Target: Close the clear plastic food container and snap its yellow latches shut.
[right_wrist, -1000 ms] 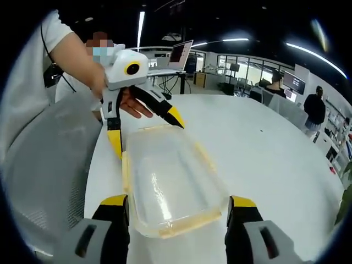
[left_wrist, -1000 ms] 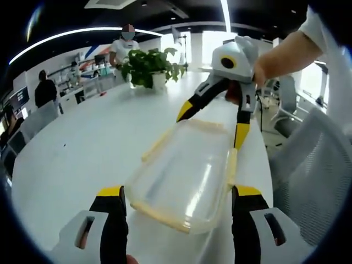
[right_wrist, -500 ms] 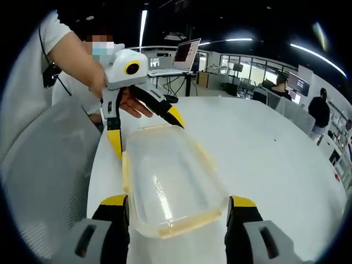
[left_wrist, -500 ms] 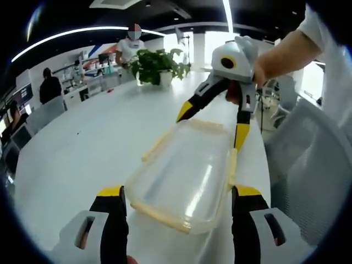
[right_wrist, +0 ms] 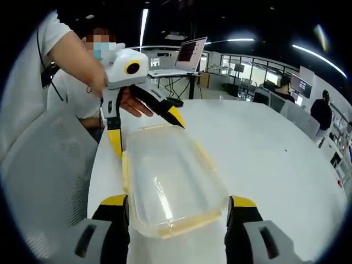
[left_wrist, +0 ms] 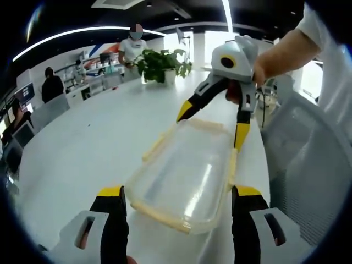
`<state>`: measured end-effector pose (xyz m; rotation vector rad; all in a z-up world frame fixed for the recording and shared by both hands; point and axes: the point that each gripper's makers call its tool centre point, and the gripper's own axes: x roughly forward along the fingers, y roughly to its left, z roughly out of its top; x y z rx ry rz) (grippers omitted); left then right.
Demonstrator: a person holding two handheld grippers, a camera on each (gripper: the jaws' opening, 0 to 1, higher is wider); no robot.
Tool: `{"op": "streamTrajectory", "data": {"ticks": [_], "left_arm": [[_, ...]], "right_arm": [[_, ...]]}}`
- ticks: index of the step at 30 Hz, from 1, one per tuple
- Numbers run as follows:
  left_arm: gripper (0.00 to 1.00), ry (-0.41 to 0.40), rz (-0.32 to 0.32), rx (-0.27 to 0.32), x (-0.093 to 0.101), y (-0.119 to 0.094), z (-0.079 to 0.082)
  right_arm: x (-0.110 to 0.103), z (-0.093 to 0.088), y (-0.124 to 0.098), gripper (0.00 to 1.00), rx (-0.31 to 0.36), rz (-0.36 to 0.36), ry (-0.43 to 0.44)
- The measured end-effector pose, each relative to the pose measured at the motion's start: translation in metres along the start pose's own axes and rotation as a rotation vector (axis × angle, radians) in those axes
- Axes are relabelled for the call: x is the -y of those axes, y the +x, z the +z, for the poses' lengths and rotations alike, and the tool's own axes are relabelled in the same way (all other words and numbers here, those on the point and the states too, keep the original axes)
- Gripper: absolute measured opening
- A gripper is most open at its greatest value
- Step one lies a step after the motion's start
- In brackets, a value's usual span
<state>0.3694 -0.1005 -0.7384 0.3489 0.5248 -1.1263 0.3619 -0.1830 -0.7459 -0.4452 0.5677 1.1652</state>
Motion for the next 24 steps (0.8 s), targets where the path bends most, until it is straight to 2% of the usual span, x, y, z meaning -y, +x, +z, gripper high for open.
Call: {"op": "streamTrajectory", "data": {"ticks": [8,24], "left_arm": [[0.76,-0.001,0.005,-0.001,-0.017,0.001,0.000],[0.76,0.003,0.005,0.006,-0.062,0.014,0.009]], "right_arm": [[0.014,0.007,0.009,0.70,-0.005,0.006,-0.005],[0.055,0.018,0.023,0.70,-0.006,-0.003,0.000]]}}
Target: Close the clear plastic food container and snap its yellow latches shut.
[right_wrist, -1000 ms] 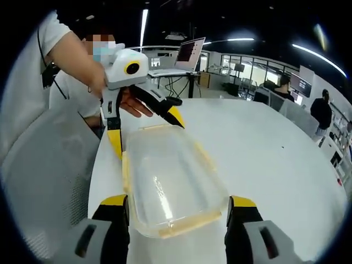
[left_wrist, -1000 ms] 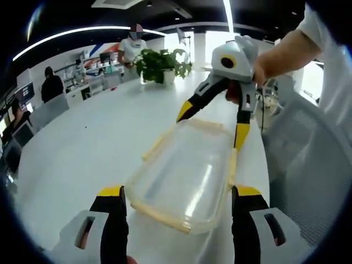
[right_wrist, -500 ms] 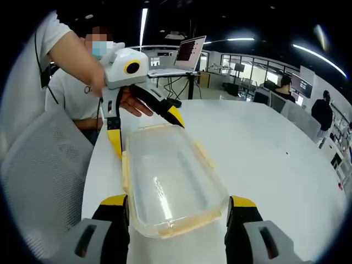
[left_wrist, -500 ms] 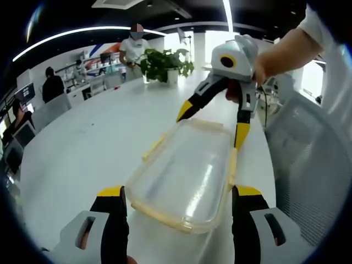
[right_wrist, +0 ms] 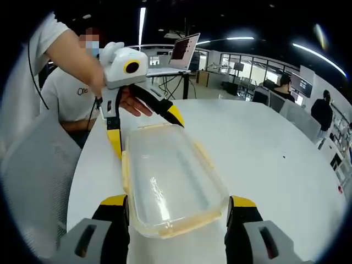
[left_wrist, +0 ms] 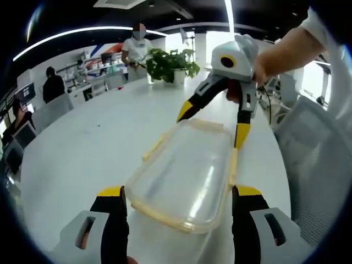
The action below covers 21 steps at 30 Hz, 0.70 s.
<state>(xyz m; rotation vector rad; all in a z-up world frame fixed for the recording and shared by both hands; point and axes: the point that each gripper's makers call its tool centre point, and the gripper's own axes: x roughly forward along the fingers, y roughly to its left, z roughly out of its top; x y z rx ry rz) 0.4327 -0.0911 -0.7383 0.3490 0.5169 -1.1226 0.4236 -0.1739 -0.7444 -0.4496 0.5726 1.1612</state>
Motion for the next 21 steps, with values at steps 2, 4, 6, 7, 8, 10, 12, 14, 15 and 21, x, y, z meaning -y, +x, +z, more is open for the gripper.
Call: {"op": "streamTrajectory", "data": {"ticks": [2,4,6,7,8,10,12,14,15,21], "left_arm": [[0.76,0.000,0.004,0.002,-0.006,0.002,0.001],[0.76,0.000,0.006,0.004,-0.011,0.003,0.002],[0.76,-0.001,0.007,0.002,-0.017,0.005,0.004],[0.76,0.000,0.007,0.001,-0.019,0.005,0.004],[0.76,0.000,0.008,-0.001,-0.022,0.006,0.005],[0.76,0.001,0.010,-0.005,-0.027,0.007,0.005],[0.76,0.001,0.012,-0.005,-0.031,0.008,0.006],[0.76,0.002,0.012,-0.001,-0.033,0.009,0.006],[0.76,0.002,0.012,-0.001,-0.033,0.009,0.006],[0.77,0.018,0.021,-0.015,-0.032,0.009,0.005]], "right_arm": [[0.006,0.001,0.002,0.70,0.000,0.000,0.000],[0.012,0.003,0.004,0.70,-0.001,0.002,-0.002],[0.018,0.004,0.007,0.70,0.000,0.003,-0.004],[0.021,0.006,0.008,0.70,0.000,0.003,-0.003],[0.023,0.006,0.009,0.70,0.000,0.002,-0.004],[0.028,0.008,0.011,0.70,0.002,0.002,-0.003],[0.031,0.009,0.012,0.70,0.002,0.004,-0.004],[0.033,0.008,0.013,0.70,0.000,0.005,-0.003],[0.033,0.008,0.013,0.70,0.000,0.005,-0.003],[0.032,0.009,0.012,0.70,0.000,0.003,0.005]]}}
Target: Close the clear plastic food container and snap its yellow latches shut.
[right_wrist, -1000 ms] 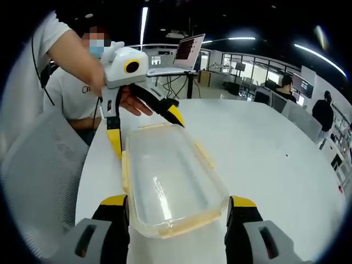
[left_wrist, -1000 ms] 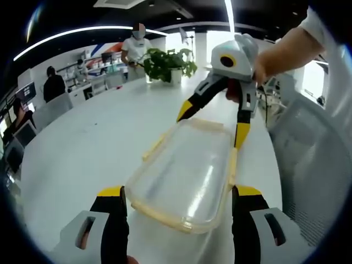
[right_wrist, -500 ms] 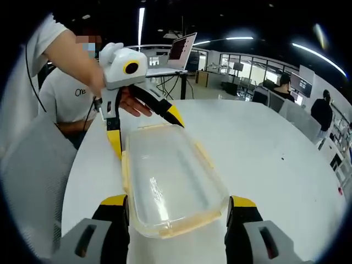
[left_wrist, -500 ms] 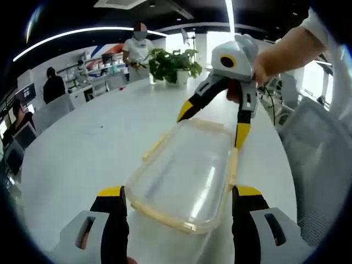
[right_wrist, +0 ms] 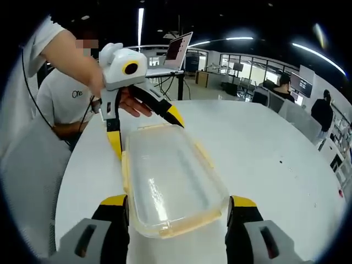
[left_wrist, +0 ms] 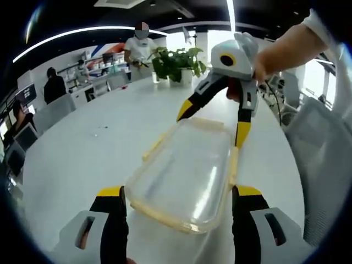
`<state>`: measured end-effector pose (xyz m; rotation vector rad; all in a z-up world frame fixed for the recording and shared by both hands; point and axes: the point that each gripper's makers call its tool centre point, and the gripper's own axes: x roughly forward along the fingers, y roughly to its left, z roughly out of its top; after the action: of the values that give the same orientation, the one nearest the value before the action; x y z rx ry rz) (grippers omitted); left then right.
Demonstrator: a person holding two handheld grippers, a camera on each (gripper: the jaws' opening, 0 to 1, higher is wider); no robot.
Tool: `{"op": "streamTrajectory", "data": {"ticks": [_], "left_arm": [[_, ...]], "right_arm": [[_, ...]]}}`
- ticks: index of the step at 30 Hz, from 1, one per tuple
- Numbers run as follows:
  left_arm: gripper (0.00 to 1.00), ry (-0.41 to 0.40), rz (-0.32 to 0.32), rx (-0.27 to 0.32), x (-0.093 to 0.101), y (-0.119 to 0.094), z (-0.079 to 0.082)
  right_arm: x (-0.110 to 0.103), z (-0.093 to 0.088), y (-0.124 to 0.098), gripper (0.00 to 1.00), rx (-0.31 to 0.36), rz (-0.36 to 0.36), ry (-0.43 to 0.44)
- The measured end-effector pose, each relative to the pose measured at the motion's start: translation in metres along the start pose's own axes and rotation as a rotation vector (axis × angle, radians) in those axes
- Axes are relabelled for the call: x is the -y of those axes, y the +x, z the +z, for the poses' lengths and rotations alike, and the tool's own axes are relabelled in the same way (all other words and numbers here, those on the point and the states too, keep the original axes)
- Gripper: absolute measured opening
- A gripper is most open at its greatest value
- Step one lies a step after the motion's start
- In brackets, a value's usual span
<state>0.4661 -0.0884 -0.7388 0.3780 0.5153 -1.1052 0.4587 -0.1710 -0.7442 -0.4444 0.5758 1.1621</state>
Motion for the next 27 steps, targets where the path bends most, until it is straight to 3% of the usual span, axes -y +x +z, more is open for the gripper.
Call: {"op": "streamTrajectory", "data": {"ticks": [4,9,12,16,23,27], "left_arm": [[0.81,0.033,0.009,-0.025,0.002,0.003,-0.003],[0.82,0.015,0.018,-0.022,0.001,0.000,0.000],[0.82,0.015,0.025,-0.027,0.000,-0.005,-0.001],[0.84,0.011,0.027,-0.029,0.000,-0.012,-0.002],[0.86,-0.004,0.028,-0.006,0.011,-0.023,0.008],[0.95,-0.024,0.043,0.024,0.018,-0.029,0.021]], "right_arm": [[0.000,0.001,0.002,0.71,-0.011,-0.004,0.001],[0.001,0.002,0.001,0.71,-0.020,-0.005,0.008],[0.006,0.000,-0.002,0.81,-0.028,-0.028,0.017],[0.004,0.001,-0.011,0.80,-0.015,-0.029,0.026],[0.000,0.006,-0.019,0.86,-0.007,-0.042,0.050],[-0.004,0.016,-0.027,0.99,0.041,-0.053,0.111]]}}
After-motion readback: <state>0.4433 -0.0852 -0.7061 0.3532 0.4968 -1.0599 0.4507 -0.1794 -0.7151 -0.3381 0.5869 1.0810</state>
